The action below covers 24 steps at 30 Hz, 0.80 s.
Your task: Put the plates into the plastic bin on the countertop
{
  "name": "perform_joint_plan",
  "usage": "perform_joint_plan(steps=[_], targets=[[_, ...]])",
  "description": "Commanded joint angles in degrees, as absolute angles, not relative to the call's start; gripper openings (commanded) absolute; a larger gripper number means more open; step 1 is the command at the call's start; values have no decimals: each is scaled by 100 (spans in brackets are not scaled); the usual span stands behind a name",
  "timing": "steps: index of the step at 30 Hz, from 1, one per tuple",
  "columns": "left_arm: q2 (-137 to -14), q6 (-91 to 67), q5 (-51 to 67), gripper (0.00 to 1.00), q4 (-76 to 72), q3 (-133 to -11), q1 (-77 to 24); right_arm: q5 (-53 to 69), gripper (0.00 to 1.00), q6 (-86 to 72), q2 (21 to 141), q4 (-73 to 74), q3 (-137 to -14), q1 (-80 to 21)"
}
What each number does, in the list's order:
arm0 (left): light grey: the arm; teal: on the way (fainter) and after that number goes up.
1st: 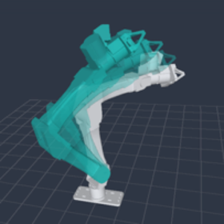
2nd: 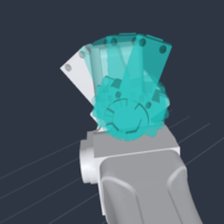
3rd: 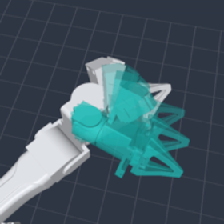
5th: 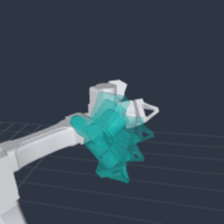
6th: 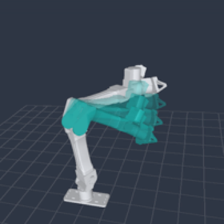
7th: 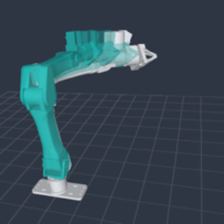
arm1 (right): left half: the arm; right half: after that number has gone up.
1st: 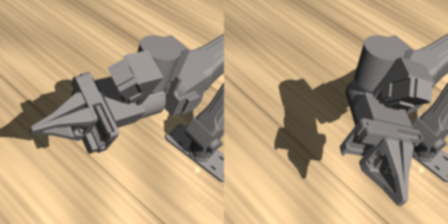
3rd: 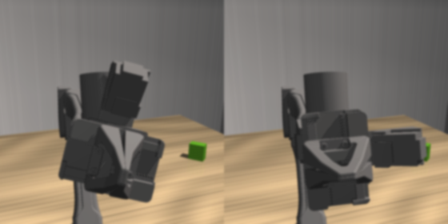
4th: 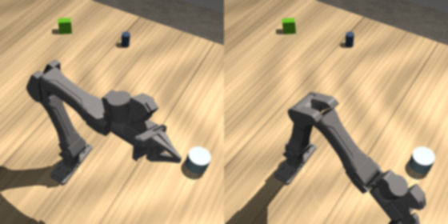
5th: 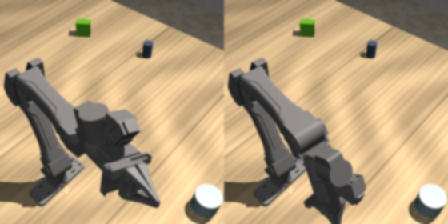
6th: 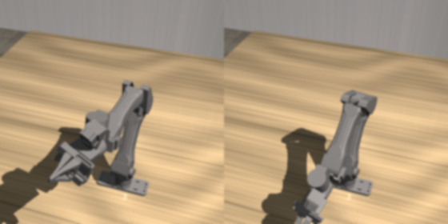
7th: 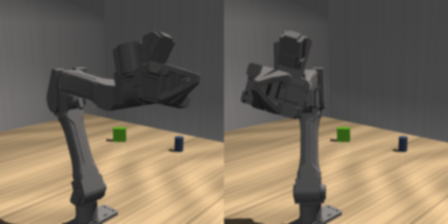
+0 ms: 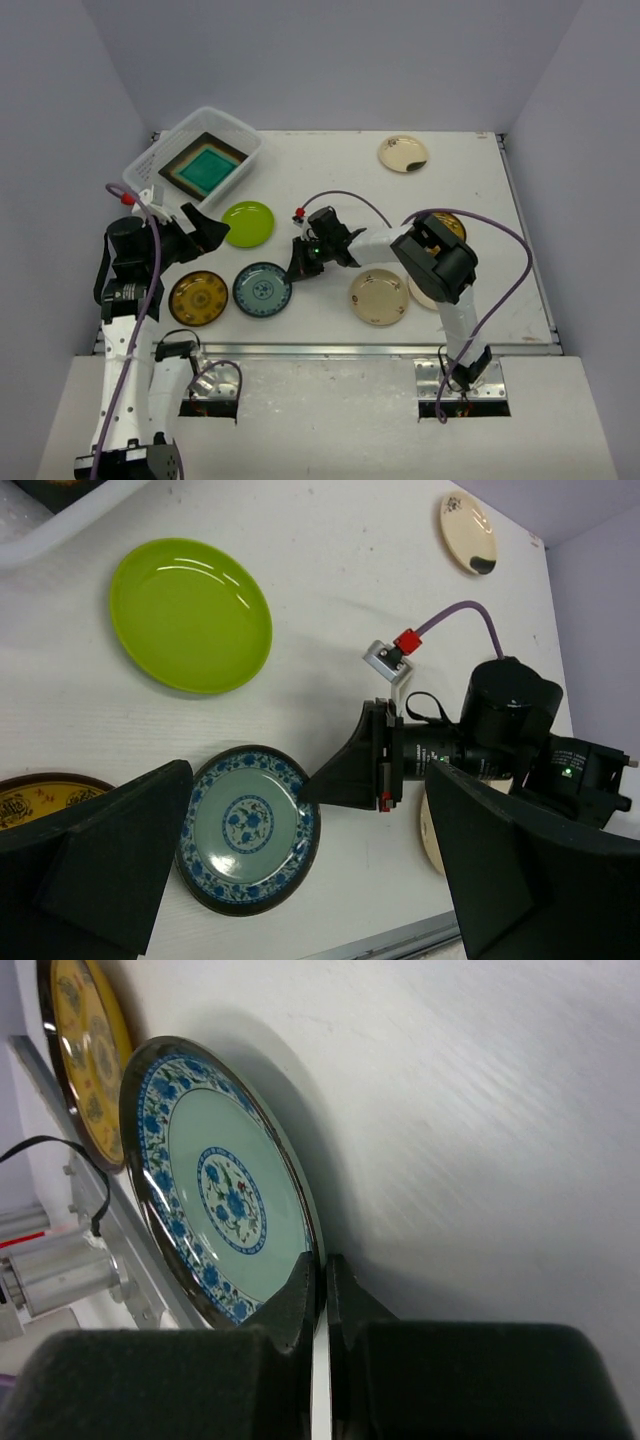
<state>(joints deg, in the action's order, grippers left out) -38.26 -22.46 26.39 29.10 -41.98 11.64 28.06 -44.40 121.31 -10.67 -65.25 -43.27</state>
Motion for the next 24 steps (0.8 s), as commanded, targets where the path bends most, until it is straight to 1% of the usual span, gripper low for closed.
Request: perform_joint_plan(steps=[1,3,5,9,10,13,14,17,18,20,22,24], targets=[[-4032,-2204,3034,100,2639,-4159,1125,2430,0,-4395,11137,-1046,-5744,-3850],[-4187,-2420,3435,100,2326,-3920,1114,2617,0,-4292,10301,-944,-5511,-3512],[-4417,-2643,3859,100,1895,-3613,1016,2784,0,-4124,9852,-679,-5448,-3205],[-5119,-3304,4068,100,633,-3051,293,3152,0,-3757,9382,-166,-5596,-2825],[-5338,-3554,4182,100,127,-2933,55,3320,0,-3726,9285,-94,-5635,-2783],[-5665,-3807,4269,95,-490,-2920,-290,3529,0,-3714,9133,-44,-5636,-2711],[-5763,-3814,4186,92,-560,-2969,-367,3627,0,-3735,9064,-44,-5608,-2690],[-5961,-3788,4158,73,-668,-3050,-387,3825,0,-3815,8930,-98,-5563,-2681],[-6022,-3779,4194,72,-687,-3067,-395,3887,0,-3842,8929,-142,-5554,-2681],[-6193,-3807,4321,59,-853,-3033,-402,4028,0,-3996,8914,-277,-5525,-2681],[-6275,-3826,4375,55,-926,-2984,-463,4080,0,-4084,8903,-366,-5520,-2681],[-6355,-3795,4375,47,-943,-2964,-526,4139,0,-4184,8918,-460,-5547,-2681]])
